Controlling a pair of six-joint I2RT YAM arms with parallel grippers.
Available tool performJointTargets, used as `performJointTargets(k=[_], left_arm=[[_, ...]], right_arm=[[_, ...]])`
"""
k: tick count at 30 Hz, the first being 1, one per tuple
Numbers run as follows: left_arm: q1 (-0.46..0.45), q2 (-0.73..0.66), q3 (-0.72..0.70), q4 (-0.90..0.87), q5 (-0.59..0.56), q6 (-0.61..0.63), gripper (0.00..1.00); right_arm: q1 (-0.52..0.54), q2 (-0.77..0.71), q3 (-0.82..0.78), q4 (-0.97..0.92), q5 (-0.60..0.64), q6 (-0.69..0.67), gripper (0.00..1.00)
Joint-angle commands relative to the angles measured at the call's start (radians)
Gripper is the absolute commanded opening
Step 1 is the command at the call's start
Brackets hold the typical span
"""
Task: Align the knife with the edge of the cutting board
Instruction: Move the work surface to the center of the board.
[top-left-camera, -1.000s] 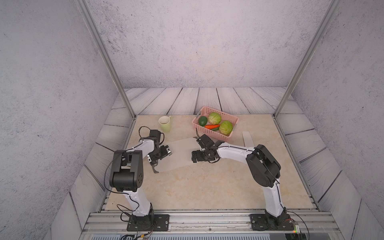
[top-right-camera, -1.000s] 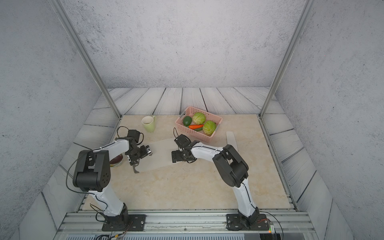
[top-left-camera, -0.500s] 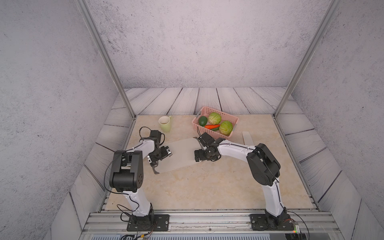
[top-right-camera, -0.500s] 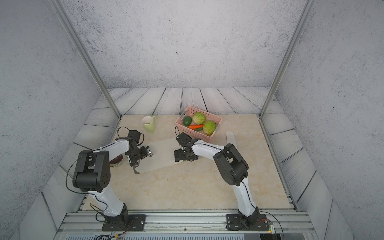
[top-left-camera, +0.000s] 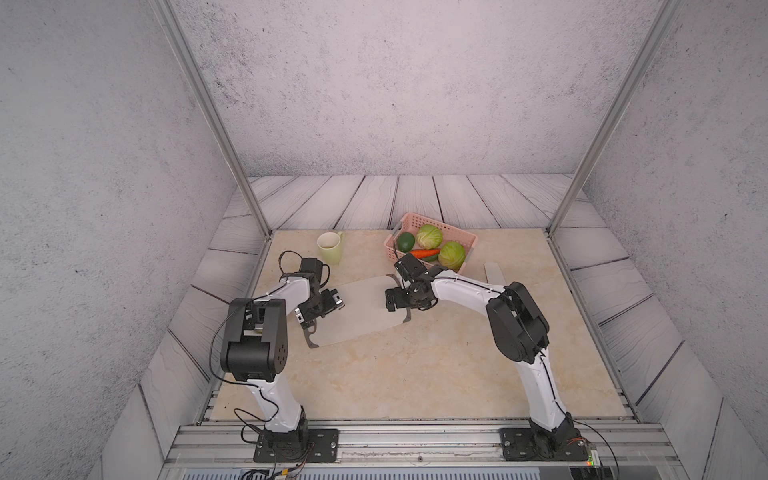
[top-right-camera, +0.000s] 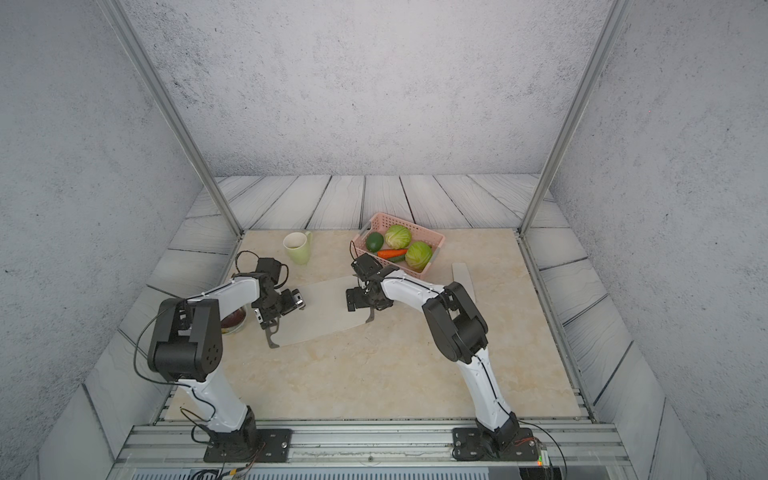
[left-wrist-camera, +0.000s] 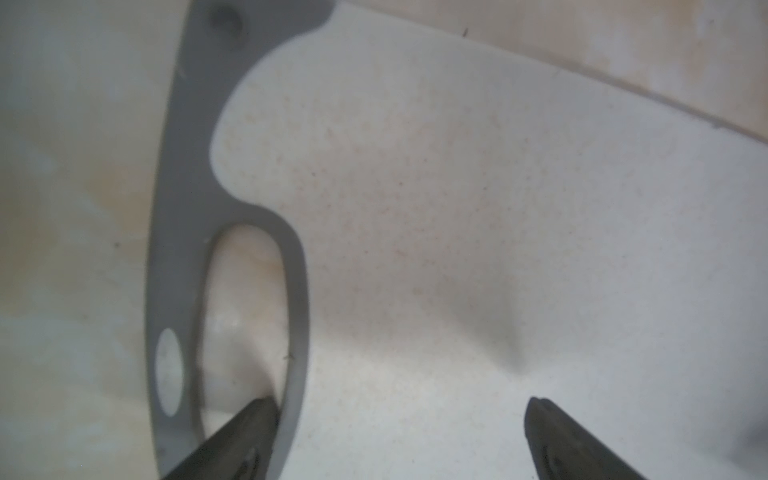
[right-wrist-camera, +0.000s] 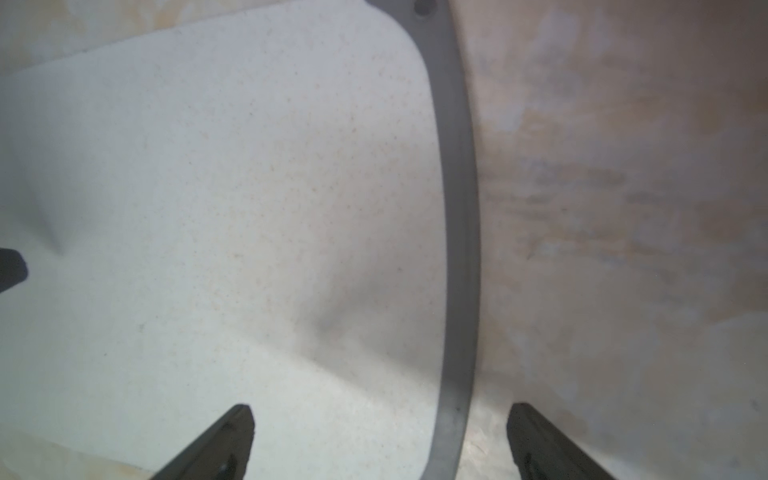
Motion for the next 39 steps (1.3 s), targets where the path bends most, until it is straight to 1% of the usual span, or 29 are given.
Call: performJointTargets(k=[1, 5, 10, 15, 27, 39], left_arm=[[-0.005, 0.027, -0.011, 0.006, 0.019, -0.007, 0.98], [-0.005, 0.035, -0.012, -0.001, 0.019, -0.011, 0.98], [-0.008, 0.04, -0.019, -0.015, 0.034, -0.024, 0.98], [-0.019, 0.035, -0.057, 0.003, 0.054, -0.039, 0.98], [-0.09, -0.02, -0.117, 0.022, 0.066, -0.048, 0.98], [-0.157, -0.105, -0.221, 0.082, 0.074, -0.072, 0.99]], right_arm=[[0.001, 0.034, 0.023, -0.051, -0.008, -0.015, 0.99], [0.002, 0.04, 0.014, -0.039, -0.026, -0.003, 0.99], [0.003, 0.006, -0.056, 0.014, -0.052, 0.029, 0.99], [0.013, -0.024, -0.118, 0.052, -0.086, 0.05, 0.99], [0.082, -0.107, -0.25, 0.115, -0.067, 0.097, 0.99], [0.12, -0.248, -0.507, 0.228, -0.038, 0.178, 0.99]])
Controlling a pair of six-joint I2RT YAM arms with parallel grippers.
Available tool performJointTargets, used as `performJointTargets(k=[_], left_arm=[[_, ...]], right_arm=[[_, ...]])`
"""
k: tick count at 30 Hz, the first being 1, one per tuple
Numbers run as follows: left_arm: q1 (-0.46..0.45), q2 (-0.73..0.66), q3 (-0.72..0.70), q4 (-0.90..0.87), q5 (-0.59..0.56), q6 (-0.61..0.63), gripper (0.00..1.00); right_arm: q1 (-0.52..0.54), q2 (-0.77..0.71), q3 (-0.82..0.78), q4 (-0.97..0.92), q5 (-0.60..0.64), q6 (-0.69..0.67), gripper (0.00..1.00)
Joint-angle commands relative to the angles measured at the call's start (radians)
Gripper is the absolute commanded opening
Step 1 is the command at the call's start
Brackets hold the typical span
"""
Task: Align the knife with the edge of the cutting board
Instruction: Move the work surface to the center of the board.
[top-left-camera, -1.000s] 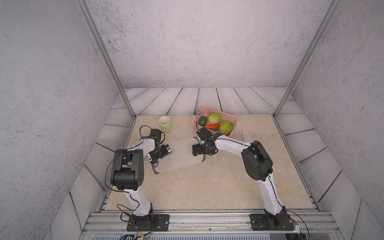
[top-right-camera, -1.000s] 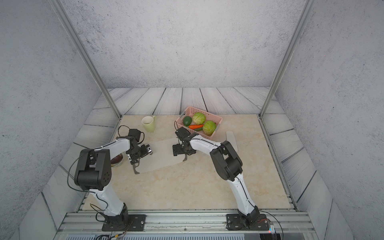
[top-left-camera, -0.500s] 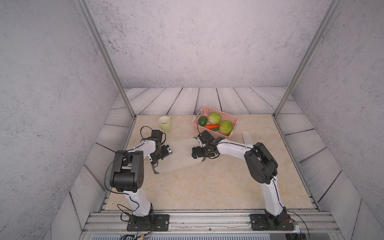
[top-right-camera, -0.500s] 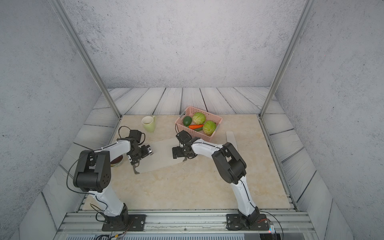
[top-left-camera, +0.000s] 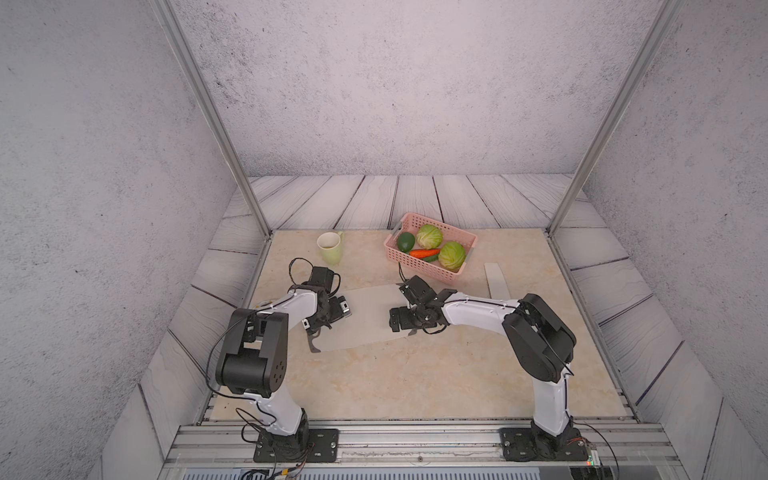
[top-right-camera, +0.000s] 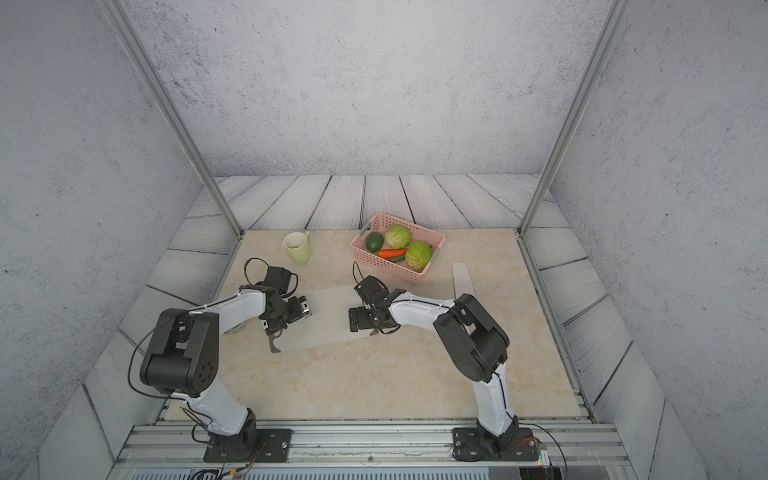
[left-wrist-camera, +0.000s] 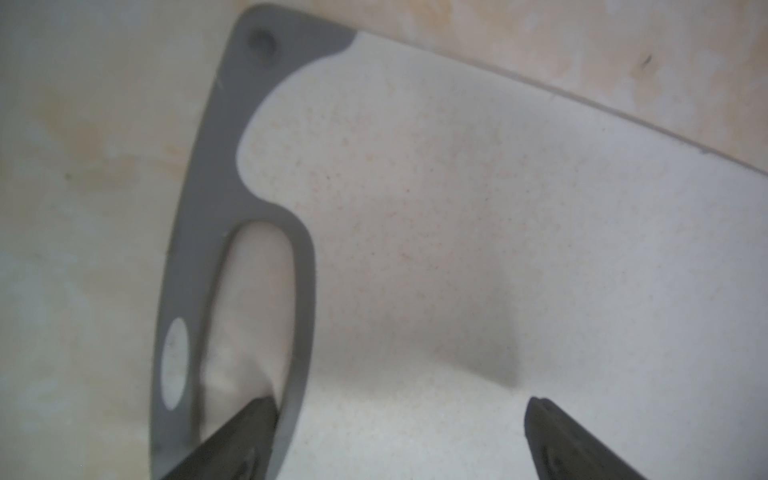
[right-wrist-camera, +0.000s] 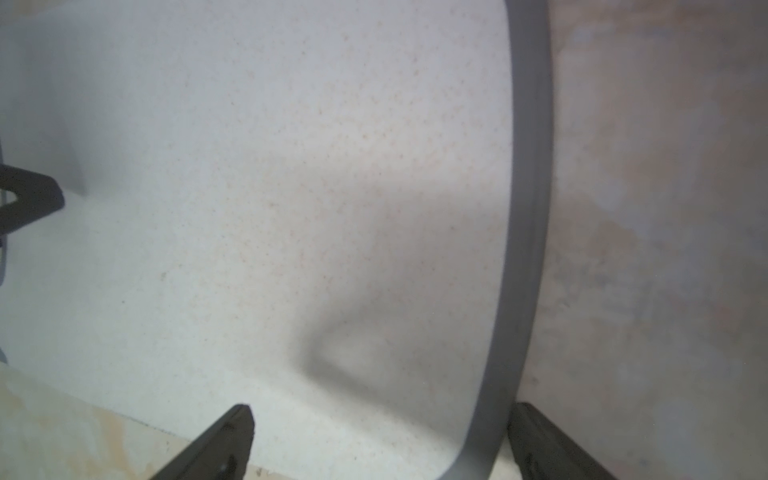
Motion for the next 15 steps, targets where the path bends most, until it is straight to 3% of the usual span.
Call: performJointTargets(k=[1, 15], left_arm=[[-0.057, 0.009, -0.057, -0.043, 0.142, -0.045, 0.98], [-0.193, -0.05, -0.163, 0.026, 0.147, -0.084, 0.98]], right_arm=[[0.031, -0.008, -0.086, -0.014, -0.067, 0.061, 0.99], [0.059, -0.153, -0.253, 0.001, -0.035, 0.108, 0.99]])
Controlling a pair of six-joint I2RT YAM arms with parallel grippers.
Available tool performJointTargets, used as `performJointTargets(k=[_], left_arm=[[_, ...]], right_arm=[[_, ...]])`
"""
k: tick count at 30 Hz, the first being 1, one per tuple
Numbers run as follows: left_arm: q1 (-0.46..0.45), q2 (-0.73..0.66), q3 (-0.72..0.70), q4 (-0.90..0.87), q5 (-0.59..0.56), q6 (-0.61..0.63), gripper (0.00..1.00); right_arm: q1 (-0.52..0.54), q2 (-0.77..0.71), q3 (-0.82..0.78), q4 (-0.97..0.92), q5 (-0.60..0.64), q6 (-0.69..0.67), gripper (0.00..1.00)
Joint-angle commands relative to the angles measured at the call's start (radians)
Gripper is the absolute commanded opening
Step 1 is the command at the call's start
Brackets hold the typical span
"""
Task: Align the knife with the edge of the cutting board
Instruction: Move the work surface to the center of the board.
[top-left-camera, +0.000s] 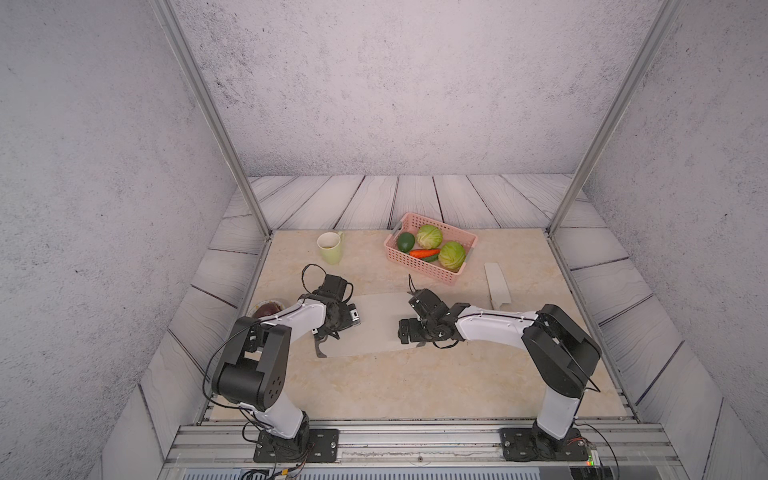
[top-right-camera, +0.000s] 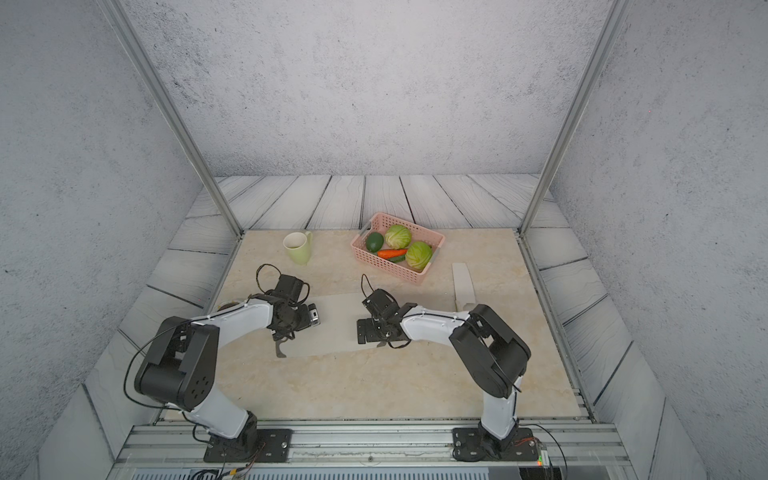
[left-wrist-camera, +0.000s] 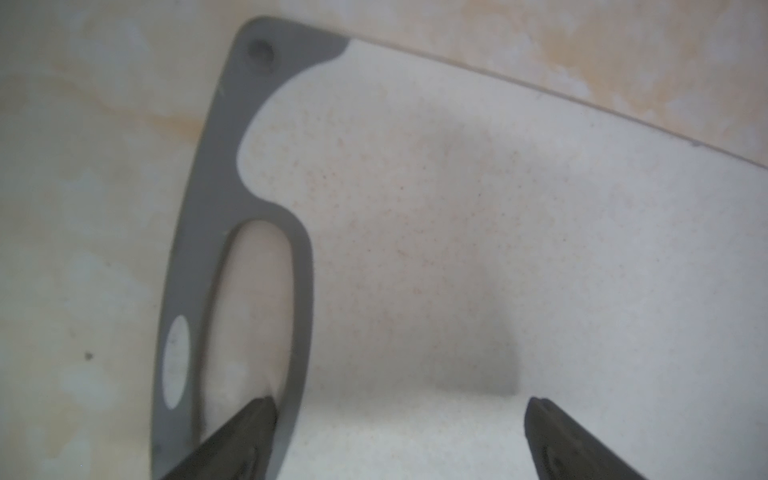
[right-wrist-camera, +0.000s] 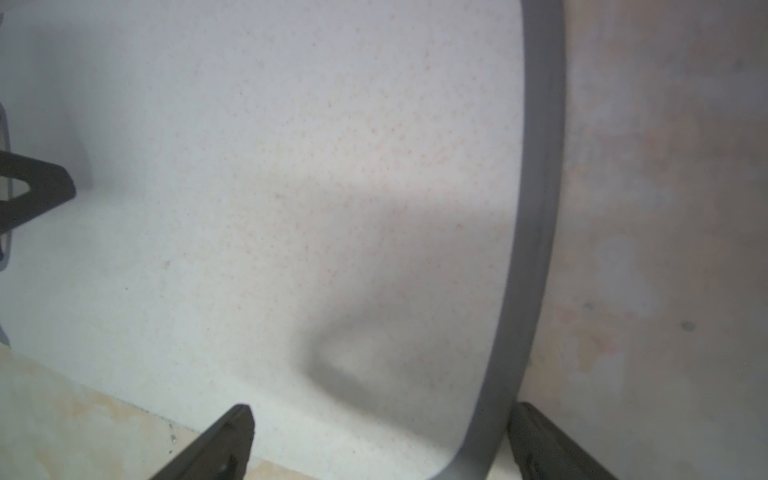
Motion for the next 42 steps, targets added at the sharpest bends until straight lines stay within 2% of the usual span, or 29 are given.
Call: performJointTargets(k=[1, 17, 29, 42], left_arm=[[-0.074, 0.013, -0.071, -0.028, 0.195, -0.074, 0.98], [-0.251, -0.077, -0.112, -0.001, 0.161, -0.171, 0.98], [-0.333, -0.004, -0.048, 0.007, 0.139, -0.188, 0.98], [-0.369, 0.087, 0.037, -0.002, 0.129, -0.19, 0.98]], right_arm=[[0.032, -0.014, -0.059, -0.053, -0.065, 0.048, 0.99], [0.035, -0.115, -0.228, -0.049, -0.04, 0.102, 0.99], [0.038, -0.239, -0.363, -0.055, -0.016, 0.127, 0.99], [0.038, -0.259, -0.394, -0.064, 0.003, 0.136, 0.99]])
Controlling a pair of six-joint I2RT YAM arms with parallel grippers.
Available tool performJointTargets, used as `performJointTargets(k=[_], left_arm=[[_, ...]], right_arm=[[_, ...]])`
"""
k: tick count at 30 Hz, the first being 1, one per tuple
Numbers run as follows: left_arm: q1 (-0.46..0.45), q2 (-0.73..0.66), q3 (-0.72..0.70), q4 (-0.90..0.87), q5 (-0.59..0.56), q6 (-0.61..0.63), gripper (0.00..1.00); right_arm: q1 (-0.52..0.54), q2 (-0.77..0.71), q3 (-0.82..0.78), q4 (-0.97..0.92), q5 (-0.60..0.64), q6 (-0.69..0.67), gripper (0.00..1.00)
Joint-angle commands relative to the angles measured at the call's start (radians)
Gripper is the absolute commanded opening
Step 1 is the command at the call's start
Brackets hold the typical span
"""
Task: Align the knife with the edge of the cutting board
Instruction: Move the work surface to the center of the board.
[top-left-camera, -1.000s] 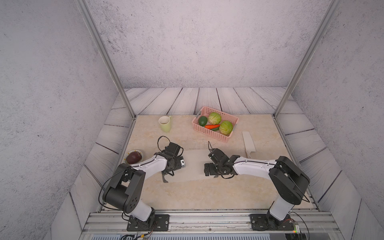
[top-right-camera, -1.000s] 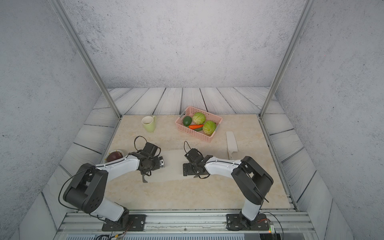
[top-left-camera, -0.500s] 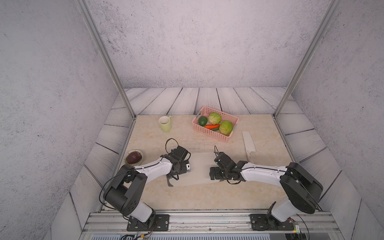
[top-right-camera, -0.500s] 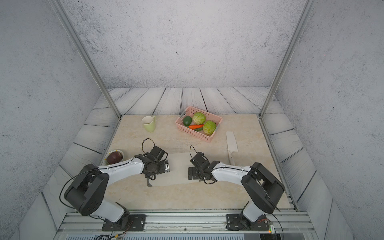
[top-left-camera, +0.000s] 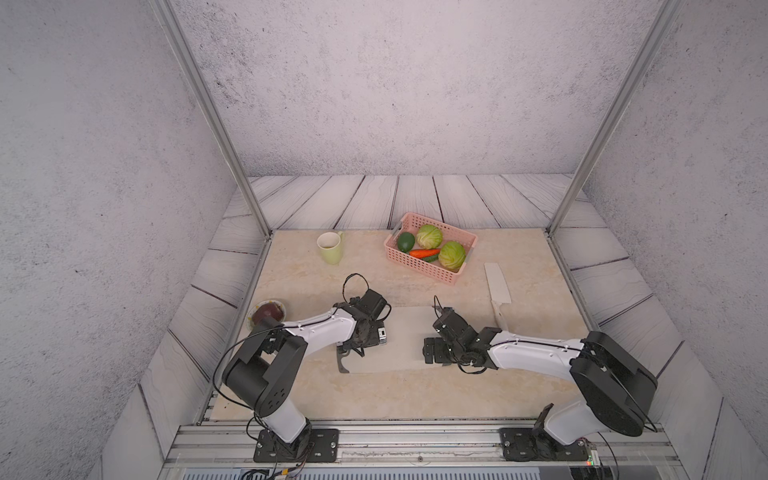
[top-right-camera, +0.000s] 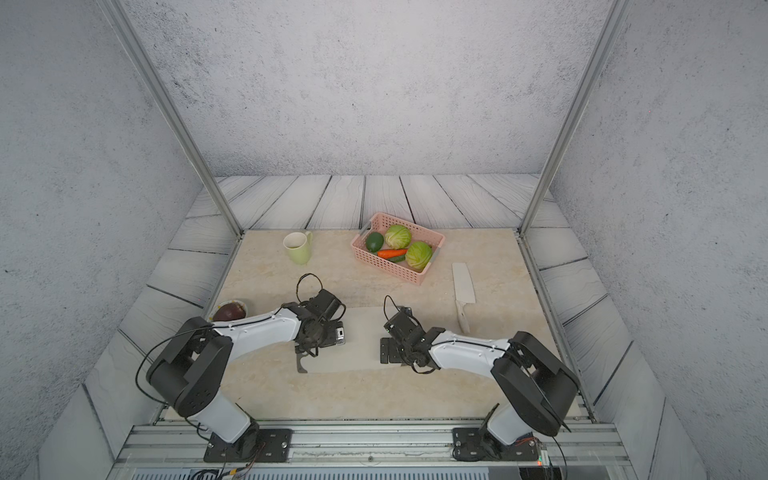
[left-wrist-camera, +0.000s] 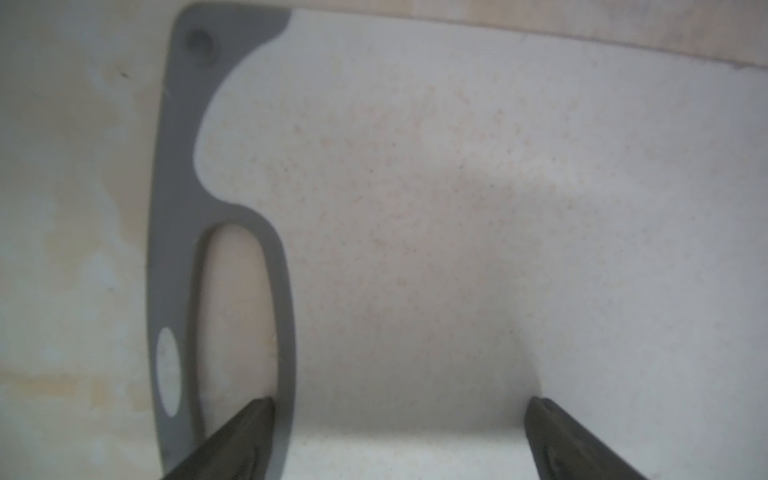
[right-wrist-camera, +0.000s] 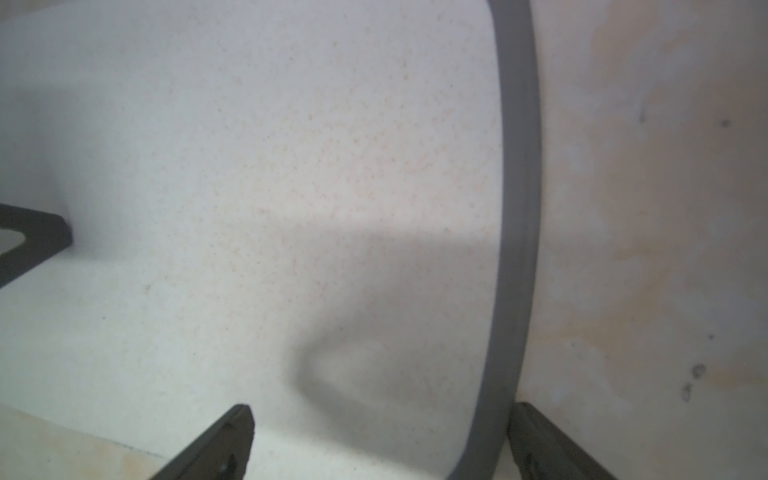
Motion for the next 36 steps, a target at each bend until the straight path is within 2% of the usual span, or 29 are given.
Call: performJointTargets(k=[1, 7, 12, 21, 31, 36], left_arm=[[-0.048, 0.064, 0.008, 0.108, 0.21, -0.033, 0.98], [-0.052, 0.086, 0.043, 0.088, 0.206, -0.026, 0.98], [-0.048, 0.055, 0.083, -0.003, 0.137, -0.006, 0.98], [-0.003, -0.101, 0.077, -0.088, 0.062, 0.033, 0.98], [0.111, -0.284, -0.011, -0.088, 0.086, 0.056, 0.98], [0.192, -0.334, -0.106, -0.024, 0.16, 0.054, 0.98]], right_arm=[[0.02, 0.029, -0.054, -0.096, -0.094, 0.043, 0.99], [0.02, 0.015, -0.05, -0.124, -0.073, 0.047, 0.99], [0.02, 0.004, -0.053, -0.135, -0.068, 0.041, 0.99], [0.019, -0.044, -0.05, -0.167, -0.057, 0.023, 0.99], [0.017, -0.069, -0.054, -0.175, -0.041, 0.01, 0.99], [0.013, -0.078, -0.055, -0.183, -0.019, -0.017, 0.99]])
